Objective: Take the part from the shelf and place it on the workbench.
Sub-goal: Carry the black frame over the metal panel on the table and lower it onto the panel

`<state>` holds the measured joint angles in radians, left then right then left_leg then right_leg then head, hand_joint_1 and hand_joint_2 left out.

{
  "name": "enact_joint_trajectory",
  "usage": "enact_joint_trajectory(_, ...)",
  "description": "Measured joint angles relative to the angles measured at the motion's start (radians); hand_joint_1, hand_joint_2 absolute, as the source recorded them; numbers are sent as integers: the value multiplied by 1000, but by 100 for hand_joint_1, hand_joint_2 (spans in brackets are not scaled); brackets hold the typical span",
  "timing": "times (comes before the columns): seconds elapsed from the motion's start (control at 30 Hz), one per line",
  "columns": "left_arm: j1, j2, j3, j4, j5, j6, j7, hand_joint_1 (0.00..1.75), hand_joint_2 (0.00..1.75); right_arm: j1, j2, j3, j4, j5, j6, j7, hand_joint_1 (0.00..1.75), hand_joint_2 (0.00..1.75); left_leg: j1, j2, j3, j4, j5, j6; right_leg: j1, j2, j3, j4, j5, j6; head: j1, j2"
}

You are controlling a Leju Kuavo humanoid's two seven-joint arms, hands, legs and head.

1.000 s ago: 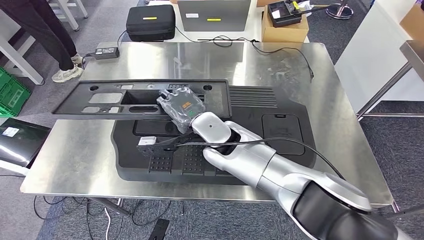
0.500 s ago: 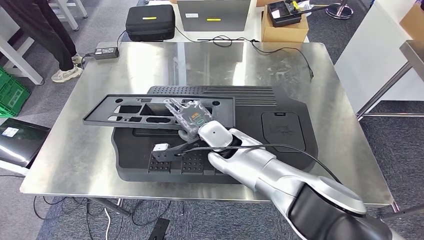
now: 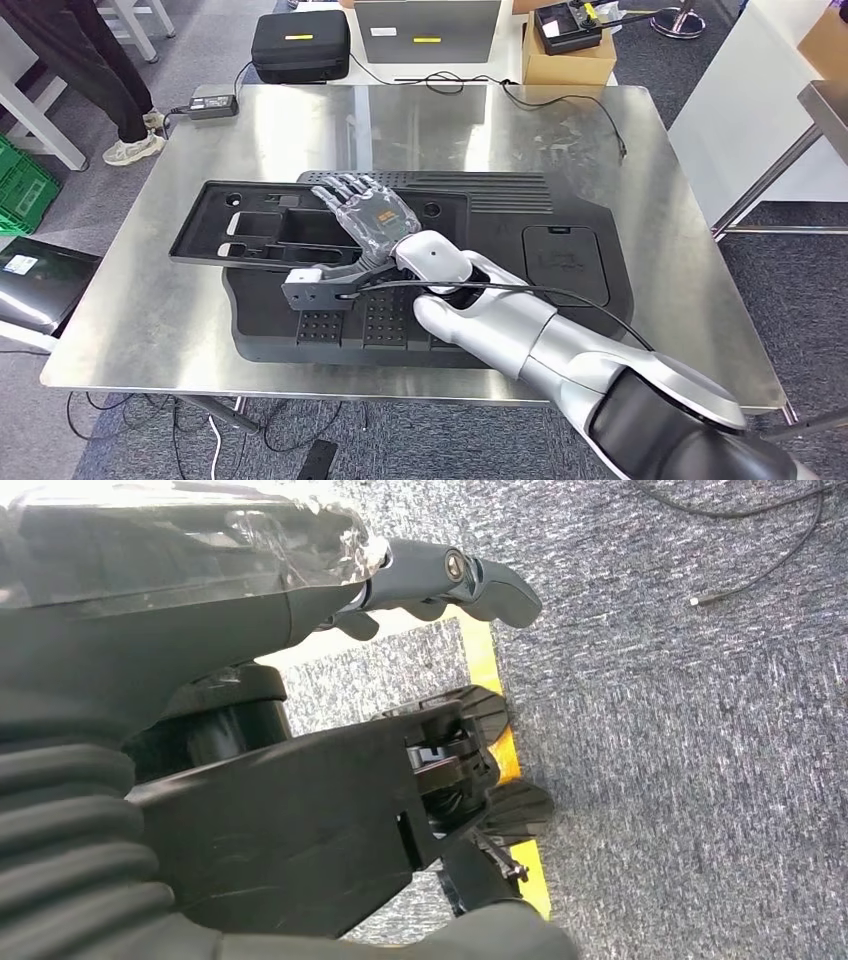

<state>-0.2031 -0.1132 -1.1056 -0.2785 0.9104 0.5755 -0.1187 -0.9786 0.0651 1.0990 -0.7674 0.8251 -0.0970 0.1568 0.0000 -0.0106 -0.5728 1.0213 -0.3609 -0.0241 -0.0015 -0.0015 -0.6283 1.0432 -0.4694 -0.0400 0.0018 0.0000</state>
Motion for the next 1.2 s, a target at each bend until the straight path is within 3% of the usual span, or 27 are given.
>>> enact_joint_trajectory(0.2, 12, 7, 10, 0, 29, 19, -45, 0, 0, 52, -49, -66, -202, -189, -93, -62, 0, 0, 0, 0, 0, 0, 0, 0, 0, 0, 0, 0, 0, 0, 0, 0)
enact_joint_trajectory(0.37, 39, 13, 34, 0, 75, 44, -108, 0, 0, 192, -120, -192, -537, -459, -240, -214, 0, 0, 0, 0, 1, 1, -2, 0, 0, 0, 1, -1, -1, 1, 0, 0)
enact_joint_trajectory(0.5, 50, 14, 50, 0, 86, 50, -118, 0, 0, 272, -171, -272, -747, -513, -272, -253, 0, 0, 0, 2, 1, 1, -4, 1, 0, 3, 1, -1, -1, 1, 1, 0)
enact_joint_trajectory(0.7, 58, 15, 72, 0, 124, 52, -138, 0, 0, 436, -227, -391, -1014, -683, -381, -429, 0, 0, 0, 2, 2, 1, -4, 1, 0, 2, 3, -2, -1, 1, 0, 0)
enact_joint_trajectory(0.87, 62, 17, 83, 0, 153, 44, -162, 0, 0, 606, -260, -509, -1185, -1050, -306, -612, 0, 0, 0, 2, 3, 1, -5, 3, 0, 2, 3, -2, -2, 2, 0, 0)
enact_joint_trajectory(1.07, 62, 17, 92, 0, 184, 36, -174, 0, 0, 801, -285, -633, -1264, -1118, -300, -650, 0, 0, -2, 2, 2, 2, -8, 5, -3, 2, 4, -3, -2, 3, -1, 0)
enact_joint_trajectory(1.2, 61, 17, 96, 0, 187, 33, -173, 0, 0, 869, -289, -685, -1277, -1128, -302, -659, 0, 0, -6, 3, 2, 4, -10, 9, -6, 2, 4, -3, -2, 6, -4, 0)
